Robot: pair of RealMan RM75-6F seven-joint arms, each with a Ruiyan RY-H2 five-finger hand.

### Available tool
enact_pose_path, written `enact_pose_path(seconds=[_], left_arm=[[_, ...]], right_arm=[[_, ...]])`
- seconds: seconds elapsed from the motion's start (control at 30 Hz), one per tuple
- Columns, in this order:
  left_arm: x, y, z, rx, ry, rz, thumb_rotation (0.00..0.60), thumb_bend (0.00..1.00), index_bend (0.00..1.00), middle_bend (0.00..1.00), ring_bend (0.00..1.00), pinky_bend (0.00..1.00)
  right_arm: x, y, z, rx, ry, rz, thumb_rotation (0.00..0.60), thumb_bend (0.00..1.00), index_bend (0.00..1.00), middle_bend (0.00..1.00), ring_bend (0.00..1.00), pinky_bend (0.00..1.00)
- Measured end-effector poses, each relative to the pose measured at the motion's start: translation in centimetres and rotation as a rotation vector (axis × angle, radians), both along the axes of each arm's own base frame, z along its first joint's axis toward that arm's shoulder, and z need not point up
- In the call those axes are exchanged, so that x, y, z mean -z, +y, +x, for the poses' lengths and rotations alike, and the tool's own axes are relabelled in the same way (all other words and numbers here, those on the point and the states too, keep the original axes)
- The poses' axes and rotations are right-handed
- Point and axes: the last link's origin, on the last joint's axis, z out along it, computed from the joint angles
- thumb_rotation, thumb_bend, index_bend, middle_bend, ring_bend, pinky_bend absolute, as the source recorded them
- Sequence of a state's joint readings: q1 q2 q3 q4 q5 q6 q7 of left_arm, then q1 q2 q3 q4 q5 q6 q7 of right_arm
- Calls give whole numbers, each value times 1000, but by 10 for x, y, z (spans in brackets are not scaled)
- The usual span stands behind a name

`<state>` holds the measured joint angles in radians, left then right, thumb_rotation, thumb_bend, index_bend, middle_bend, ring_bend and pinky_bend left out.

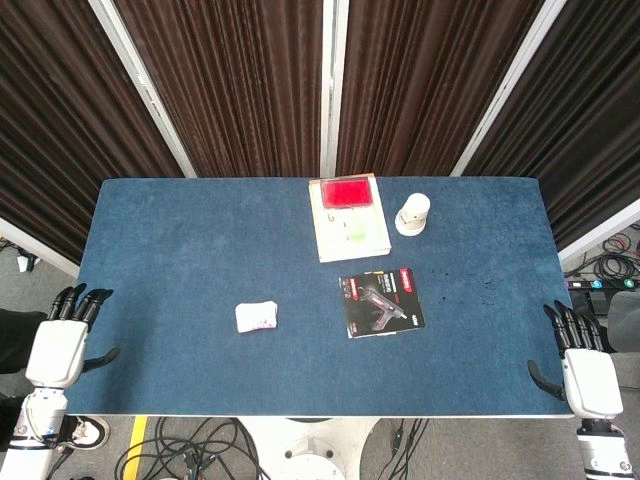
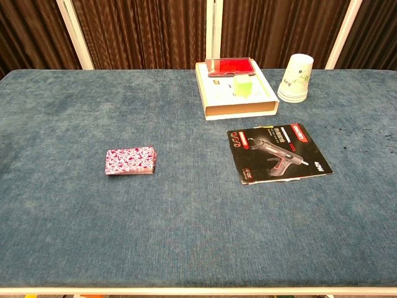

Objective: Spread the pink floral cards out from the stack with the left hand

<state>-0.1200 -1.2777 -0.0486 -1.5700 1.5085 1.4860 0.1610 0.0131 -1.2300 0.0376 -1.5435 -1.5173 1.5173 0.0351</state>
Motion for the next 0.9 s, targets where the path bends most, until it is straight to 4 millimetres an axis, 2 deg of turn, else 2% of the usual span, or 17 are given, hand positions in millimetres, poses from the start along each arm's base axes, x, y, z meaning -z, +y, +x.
enact_pose_path(seconds=[0.63,0.9], left_arm=[[3,1,5,9,2,-23,600,54,159,180,60,99],[21,5,22,55,-21,-106,600,54,159,180,60,99]], right_arm=[[-1,-2,4,-10,-3,-3,600,231,0,0,0,0],[0,-2,11,-40,14,3,600,231,0,0,0,0]])
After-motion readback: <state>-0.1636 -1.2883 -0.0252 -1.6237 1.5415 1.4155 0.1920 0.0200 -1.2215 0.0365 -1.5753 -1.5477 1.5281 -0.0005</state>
